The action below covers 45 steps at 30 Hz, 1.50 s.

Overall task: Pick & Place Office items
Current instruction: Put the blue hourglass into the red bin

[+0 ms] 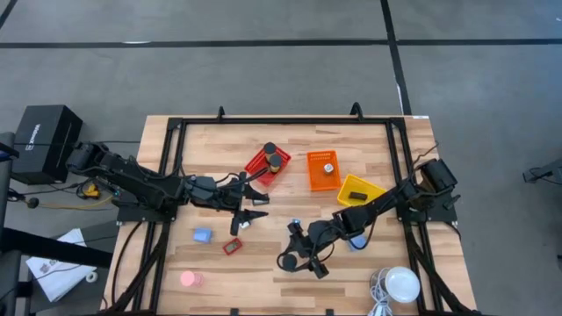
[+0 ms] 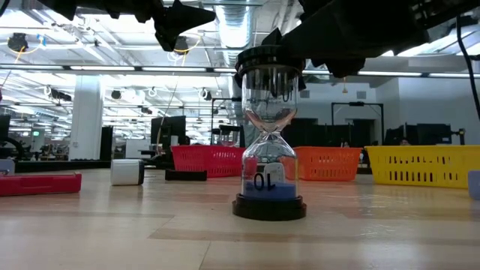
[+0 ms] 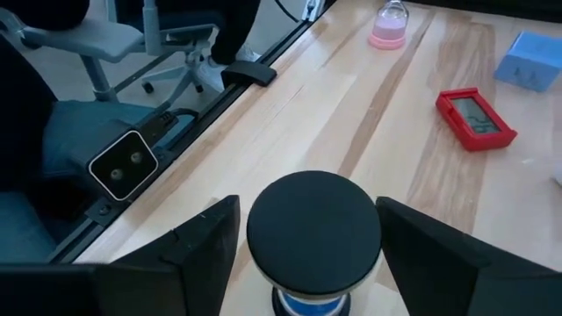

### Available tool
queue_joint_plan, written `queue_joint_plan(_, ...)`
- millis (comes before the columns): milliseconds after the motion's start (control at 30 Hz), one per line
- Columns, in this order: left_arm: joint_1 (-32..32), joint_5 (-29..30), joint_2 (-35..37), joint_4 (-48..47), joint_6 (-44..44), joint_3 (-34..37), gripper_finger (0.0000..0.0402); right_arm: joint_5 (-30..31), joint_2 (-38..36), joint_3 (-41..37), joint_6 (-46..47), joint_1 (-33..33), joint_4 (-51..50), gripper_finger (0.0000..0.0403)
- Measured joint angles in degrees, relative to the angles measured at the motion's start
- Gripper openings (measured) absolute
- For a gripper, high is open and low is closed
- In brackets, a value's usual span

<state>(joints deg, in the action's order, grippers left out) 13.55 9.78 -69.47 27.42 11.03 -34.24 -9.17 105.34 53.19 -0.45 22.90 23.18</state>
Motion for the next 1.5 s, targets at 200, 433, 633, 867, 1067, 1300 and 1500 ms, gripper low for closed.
queue_joint_plan(200,0.0,0.0,0.0,0.0,0.0,0.0,0.0214,0.0,0.0,0.0,0.0,0.0,0.0,0.0216)
queue_joint_plan(433,0.0,0.0,0.0,0.0,0.0,0.0,0.0214,-0.1,0.0,0.0,-0.1,-0.1,0.0,0.0221)
queue_joint_plan(633,0.0,0.0,0.0,0.0,0.0,0.0,0.0214,0.0,0.0,0.0,-0.6,-1.7,0.0,0.0216)
queue_joint_plan(867,0.0,0.0,1.2,-0.1,-0.6,0.1,0.0214,0.1,-3.6,0.0,-5.9,-6.7,-3.0,0.0210)
queue_joint_plan(1067,0.0,0.0,6.8,0.1,-3.2,0.0,0.0214,0.2,-9.8,0.0,-11.2,-13.5,-5.3,0.0231)
queue_joint_plan(1300,0.0,0.0,10.1,-0.1,-3.2,0.0,0.0214,0.2,-14.7,0.0,-12.9,-24.5,-2.8,0.0155)
queue_joint_plan(1500,0.0,0.0,10.1,-1.0,-3.3,0.9,0.0214,-8.1,-14.1,0.0,-11.4,-28.4,-5.8,0.0118)
